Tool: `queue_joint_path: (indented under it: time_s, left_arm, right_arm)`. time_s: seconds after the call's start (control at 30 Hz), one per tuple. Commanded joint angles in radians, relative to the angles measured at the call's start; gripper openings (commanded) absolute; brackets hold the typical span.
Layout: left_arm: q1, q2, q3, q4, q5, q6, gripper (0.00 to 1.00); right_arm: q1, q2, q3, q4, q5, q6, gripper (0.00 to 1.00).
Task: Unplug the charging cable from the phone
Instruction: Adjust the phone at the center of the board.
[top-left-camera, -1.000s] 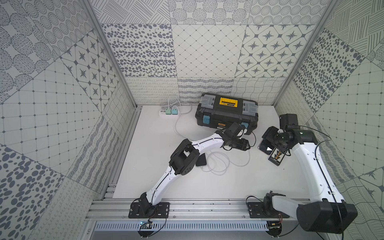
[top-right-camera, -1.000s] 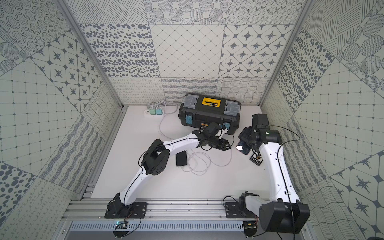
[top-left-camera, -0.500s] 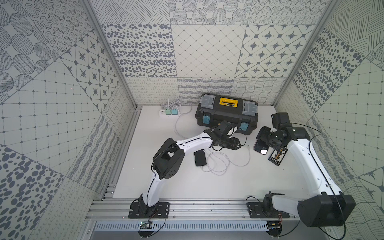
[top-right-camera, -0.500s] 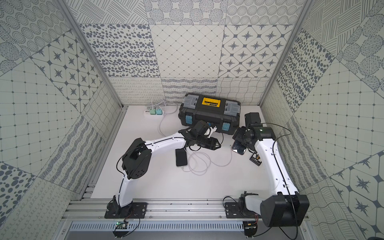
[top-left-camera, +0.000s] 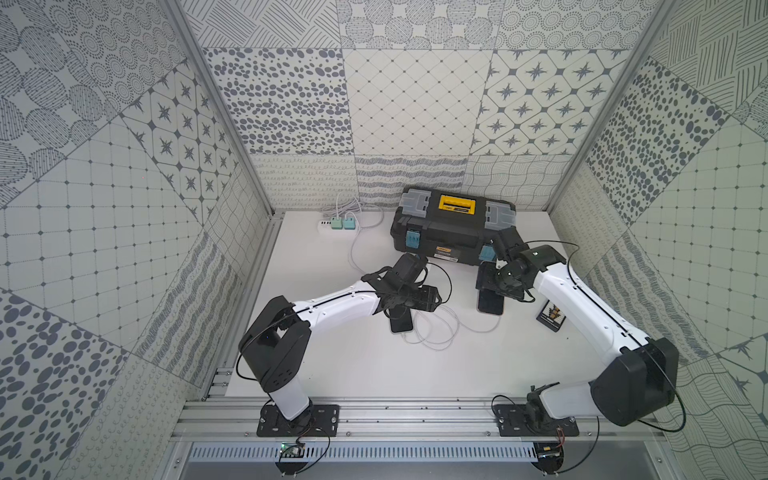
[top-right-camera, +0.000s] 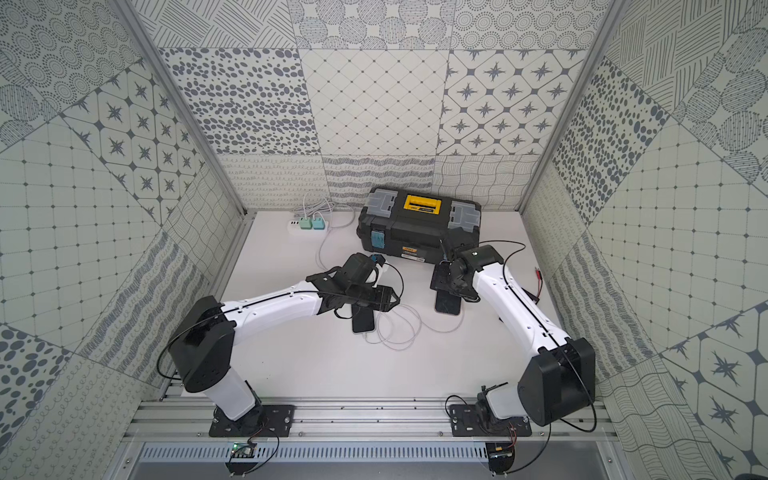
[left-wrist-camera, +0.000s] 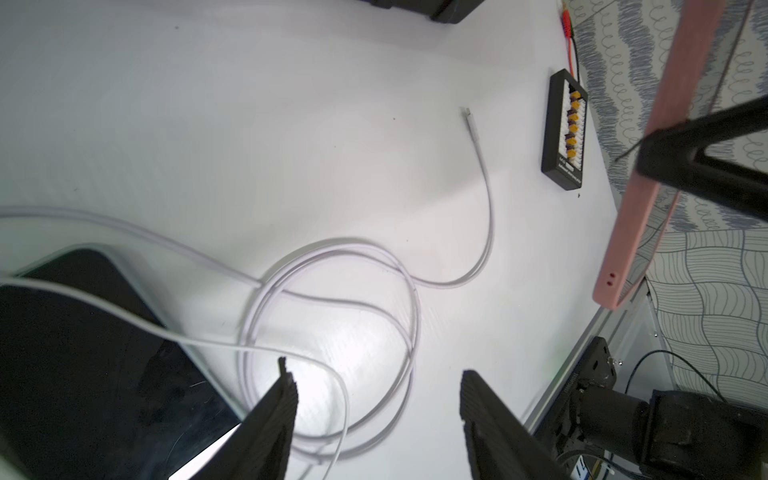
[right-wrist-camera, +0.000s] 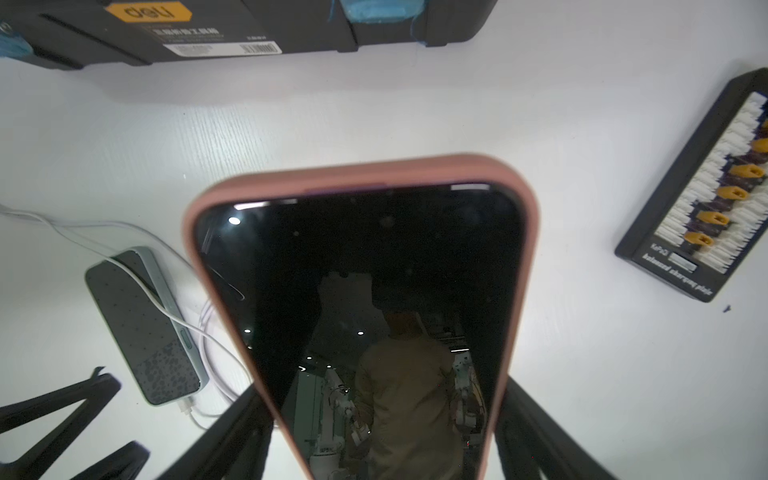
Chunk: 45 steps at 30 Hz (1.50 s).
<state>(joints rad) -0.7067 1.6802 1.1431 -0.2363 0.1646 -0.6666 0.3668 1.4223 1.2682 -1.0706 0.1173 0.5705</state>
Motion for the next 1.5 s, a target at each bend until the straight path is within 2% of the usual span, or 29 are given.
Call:
queue_joint_path:
  time_s: [0.0,0.37,0.53,0.77,1.17,1.47]
  left_arm:
    - [0.026,-0.093,-0.085,-0.029,-0.089,-0.009,0.65]
    - [0.109,-0.239,-0.21,-0.13,-0.137,-0.016,0.64]
    - [0.133,-0.288,-0.247,-0.151,-0.136,-0.011,0.65]
    - [0.144,-0.326,-0.289,-0.138,-0.131,-0.022,0.64]
    - [0.144,-0.326,-0.302,-0.121,-0.129,-0.039,0.64]
    - [0.144,-0.316,-0.294,-0.112,-0.121,-0.04,0.64]
  right_arm:
    - [0.047,0.025,0.054,0.055,0.035,0.003,0.55]
    - [0.2,0.126,0.088,0.071,0.065,0.059,0.55]
    - [0.22,0.167,0.101,0.087,0.051,0.075,0.55]
    - [0.21,0.222,0.094,0.104,0.135,0.04,0.56]
    - [0.106,0.229,-0.032,0.247,0.157,-0.014,0.56]
    - [0.11,0.222,-0.079,0.291,0.134,-0.007,0.55]
